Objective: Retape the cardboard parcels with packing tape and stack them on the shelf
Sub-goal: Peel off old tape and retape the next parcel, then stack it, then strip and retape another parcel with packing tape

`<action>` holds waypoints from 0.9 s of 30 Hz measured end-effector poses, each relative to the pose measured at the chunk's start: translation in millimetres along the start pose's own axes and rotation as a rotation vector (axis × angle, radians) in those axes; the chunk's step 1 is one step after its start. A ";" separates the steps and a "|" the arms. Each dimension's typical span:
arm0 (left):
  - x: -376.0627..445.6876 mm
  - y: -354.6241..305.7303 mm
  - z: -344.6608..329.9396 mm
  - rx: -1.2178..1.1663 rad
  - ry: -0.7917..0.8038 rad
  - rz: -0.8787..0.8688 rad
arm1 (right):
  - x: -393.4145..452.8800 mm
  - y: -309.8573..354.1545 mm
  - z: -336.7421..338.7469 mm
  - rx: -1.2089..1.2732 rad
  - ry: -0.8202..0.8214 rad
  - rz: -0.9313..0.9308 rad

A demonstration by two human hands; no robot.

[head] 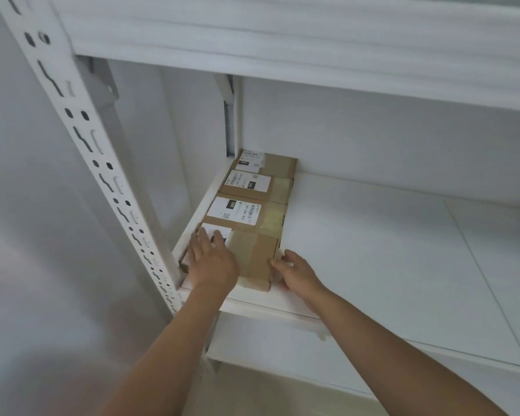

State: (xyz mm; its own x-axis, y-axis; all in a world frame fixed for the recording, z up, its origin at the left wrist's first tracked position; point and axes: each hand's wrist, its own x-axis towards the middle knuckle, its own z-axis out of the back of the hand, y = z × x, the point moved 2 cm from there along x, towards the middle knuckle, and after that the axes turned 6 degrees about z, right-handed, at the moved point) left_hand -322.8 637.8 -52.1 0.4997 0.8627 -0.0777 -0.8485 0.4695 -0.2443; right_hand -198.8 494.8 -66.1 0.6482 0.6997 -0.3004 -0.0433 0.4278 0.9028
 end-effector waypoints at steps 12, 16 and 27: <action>-112.5 -230.0 -42.2 -0.076 0.021 -0.406 | -81.5 -69.4 214.0 0.020 -0.158 0.087; -177.1 -346.2 -79.1 -0.084 0.147 -0.499 | -131.3 -113.2 324.6 -0.047 -0.249 0.140; -241.9 -522.5 -130.3 -0.126 0.334 -0.572 | -166.4 -147.6 507.0 -0.245 -0.483 0.205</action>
State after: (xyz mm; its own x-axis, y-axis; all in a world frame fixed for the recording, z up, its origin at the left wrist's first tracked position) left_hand 22.3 159.2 -31.6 0.9088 0.3705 -0.1917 -0.4170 0.7923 -0.4454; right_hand 85.2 25.1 6.6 0.8787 0.4668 0.0997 -0.3426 0.4712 0.8128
